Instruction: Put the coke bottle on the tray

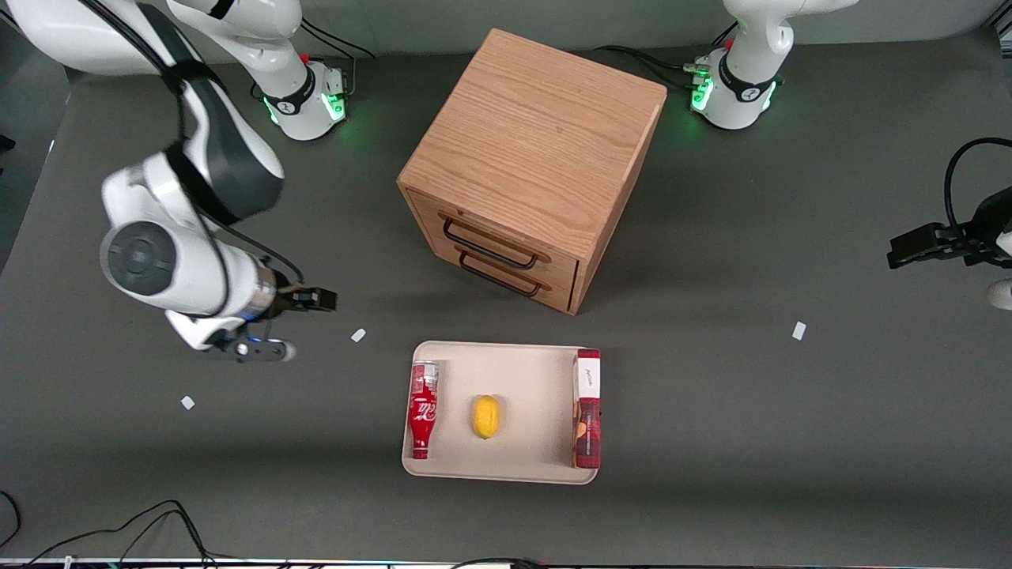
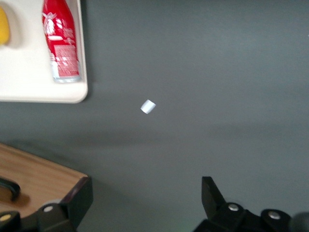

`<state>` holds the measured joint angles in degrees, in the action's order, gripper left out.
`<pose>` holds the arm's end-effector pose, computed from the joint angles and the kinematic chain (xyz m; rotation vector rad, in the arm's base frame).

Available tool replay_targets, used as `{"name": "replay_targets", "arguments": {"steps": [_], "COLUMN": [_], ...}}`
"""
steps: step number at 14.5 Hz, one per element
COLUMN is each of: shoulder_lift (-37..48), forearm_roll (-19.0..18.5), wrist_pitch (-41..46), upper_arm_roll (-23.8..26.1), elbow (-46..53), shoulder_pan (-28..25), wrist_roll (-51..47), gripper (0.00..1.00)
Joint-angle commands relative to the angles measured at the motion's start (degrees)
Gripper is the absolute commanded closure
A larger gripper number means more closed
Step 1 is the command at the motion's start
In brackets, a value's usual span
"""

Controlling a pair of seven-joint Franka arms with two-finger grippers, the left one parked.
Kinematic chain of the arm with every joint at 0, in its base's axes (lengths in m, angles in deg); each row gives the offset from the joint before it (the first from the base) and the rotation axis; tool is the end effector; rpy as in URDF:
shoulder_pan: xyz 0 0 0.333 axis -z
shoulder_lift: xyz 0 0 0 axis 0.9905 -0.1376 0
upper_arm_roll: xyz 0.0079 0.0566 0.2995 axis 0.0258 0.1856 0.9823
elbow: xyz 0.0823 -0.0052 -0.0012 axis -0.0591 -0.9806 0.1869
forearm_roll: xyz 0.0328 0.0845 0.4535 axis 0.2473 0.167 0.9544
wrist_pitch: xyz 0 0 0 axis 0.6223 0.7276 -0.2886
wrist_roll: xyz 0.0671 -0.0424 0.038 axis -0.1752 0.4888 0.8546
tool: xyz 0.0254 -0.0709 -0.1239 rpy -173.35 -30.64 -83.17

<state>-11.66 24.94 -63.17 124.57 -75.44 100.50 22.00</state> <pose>0.6677 0.1779 0.3854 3.0980 -0.0275 -0.3083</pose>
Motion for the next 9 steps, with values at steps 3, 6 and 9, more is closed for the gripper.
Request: {"name": "replay_targets", "arguments": {"steps": [3,6,9], "shoulder_lift": [6.8,9.4,12.8], "forearm_roll": [1.3,1.6,4.6], "wrist_pitch": [5.3,6.2,8.0], "upper_arm_roll": [4.0,5.4,-7.2], "elbow": [-2.6,-2.7,-2.4], "shoulder_pan": [9.1,10.9,-1.1], "wrist_roll": [9.4,9.5,10.4], "gripper": [0.0,0.0,0.0]}}
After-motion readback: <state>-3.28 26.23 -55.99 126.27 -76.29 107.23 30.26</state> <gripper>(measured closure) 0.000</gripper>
